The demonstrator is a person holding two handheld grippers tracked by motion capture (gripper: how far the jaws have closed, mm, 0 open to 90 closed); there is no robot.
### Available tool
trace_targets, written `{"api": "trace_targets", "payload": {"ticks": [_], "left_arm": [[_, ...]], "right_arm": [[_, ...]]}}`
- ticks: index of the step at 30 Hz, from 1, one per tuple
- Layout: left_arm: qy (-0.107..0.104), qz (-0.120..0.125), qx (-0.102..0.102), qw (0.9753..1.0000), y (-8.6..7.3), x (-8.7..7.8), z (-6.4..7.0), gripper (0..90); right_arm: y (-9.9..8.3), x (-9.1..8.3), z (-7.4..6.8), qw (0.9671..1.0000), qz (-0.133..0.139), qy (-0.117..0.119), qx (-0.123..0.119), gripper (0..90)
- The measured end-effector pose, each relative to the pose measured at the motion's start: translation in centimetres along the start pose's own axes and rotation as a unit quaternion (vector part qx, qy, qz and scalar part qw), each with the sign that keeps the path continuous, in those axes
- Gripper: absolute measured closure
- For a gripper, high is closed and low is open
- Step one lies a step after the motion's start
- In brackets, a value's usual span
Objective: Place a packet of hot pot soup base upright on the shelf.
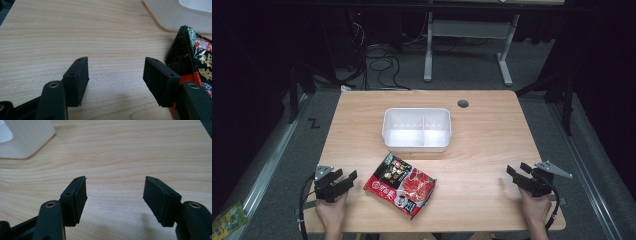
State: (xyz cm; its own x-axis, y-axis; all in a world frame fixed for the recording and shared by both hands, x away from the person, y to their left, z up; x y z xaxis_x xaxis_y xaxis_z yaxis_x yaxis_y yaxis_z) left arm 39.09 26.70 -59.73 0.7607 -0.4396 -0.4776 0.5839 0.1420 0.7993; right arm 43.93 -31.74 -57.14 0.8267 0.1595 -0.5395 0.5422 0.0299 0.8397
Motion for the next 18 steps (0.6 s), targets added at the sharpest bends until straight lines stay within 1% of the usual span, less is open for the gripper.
{"api": "trace_targets", "payload": {"ticks": [2, 4, 6, 8, 10, 11, 13, 14, 15, 16, 17, 18], "left_arm": [[0.001, 0.002, -0.003, 1.0, 0.0, -0.1, -0.1, 36.7], [0.003, 0.004, -0.002, 1.0, 0.0, -0.1, -0.1, 36.1], [0.004, 0.004, 0.0, 1.0, 0.0, -0.2, 0.0, 34.3], [0.002, 0.001, 0.001, 1.0, 0.0, -0.1, 0.0, 34.3], [0.001, -0.007, 0.002, 1.0, -0.1, 0.1, 0.1, 34.2], [0.004, -0.008, 0.007, 0.9999, -0.1, 0.1, 0.2, 34.2], [0.018, -0.009, 0.028, 0.9994, -0.1, 0.1, 0.5, 33.7], [0.018, -0.009, 0.028, 0.9994, -0.1, 0.1, 0.5, 34.3], [0.02, -0.011, 0.039, 0.999, -0.1, 0.2, 0.7, 34.8], [0.018, -0.012, 0.043, 0.9989, -0.2, 0.3, 0.9, 34.8], [0.01, -0.014, 0.043, 0.9989, -0.2, 0.4, 1.1, 35.0], [0.01, -0.014, 0.043, 0.9989, -0.2, 0.4, 1.1, 35.4]], "right_arm": [[0.0, 0.0, 0.1, 1.0, 0.001, 0.003, 0.002, 35.7], [0.0, 0.0, 0.1, 1.0, -0.002, 0.003, 0.003, 35.6], [-0.1, 0.1, 0.0, 1.0, -0.004, -0.002, -0.001, 35.7], [-0.1, 0.1, -0.1, 1.0, -0.005, -0.003, -0.002, 35.7], [-0.1, 0.1, -0.1, 1.0, -0.005, -0.001, -0.004, 35.7], [-0.1, 0.1, -0.1, 1.0, -0.005, 0.0, -0.004, 35.7], [-0.1, 0.1, -0.1, 1.0, -0.005, 0.003, -0.006, 35.7], [-0.1, 0.1, -0.1, 1.0, -0.006, 0.003, -0.006, 35.7], [-0.1, 0.1, -0.1, 0.9999, -0.006, 0.003, -0.009, 35.7], [-0.1, 0.1, -0.1, 0.9999, -0.006, 0.003, -0.009, 35.7], [-0.1, 0.1, -0.2, 0.9999, -0.009, 0.004, -0.009, 35.8], [-0.1, 0.1, -0.2, 0.9999, -0.009, 0.004, -0.011, 35.8]]}}
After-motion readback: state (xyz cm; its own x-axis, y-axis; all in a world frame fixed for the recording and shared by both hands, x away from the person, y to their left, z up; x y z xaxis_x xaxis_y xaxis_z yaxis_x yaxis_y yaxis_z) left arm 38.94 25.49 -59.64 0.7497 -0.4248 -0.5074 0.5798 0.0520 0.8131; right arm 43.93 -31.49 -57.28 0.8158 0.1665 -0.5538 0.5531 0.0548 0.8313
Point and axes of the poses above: each handheld gripper's, and its own axes: x roughly forward along the jaws, y roughly out of its top, z roughly to its right, the point moved 8 cm from there along x, roughly forward along the jaws, and after that the axes turned 11 degrees about -y, right-handed, at the moved point
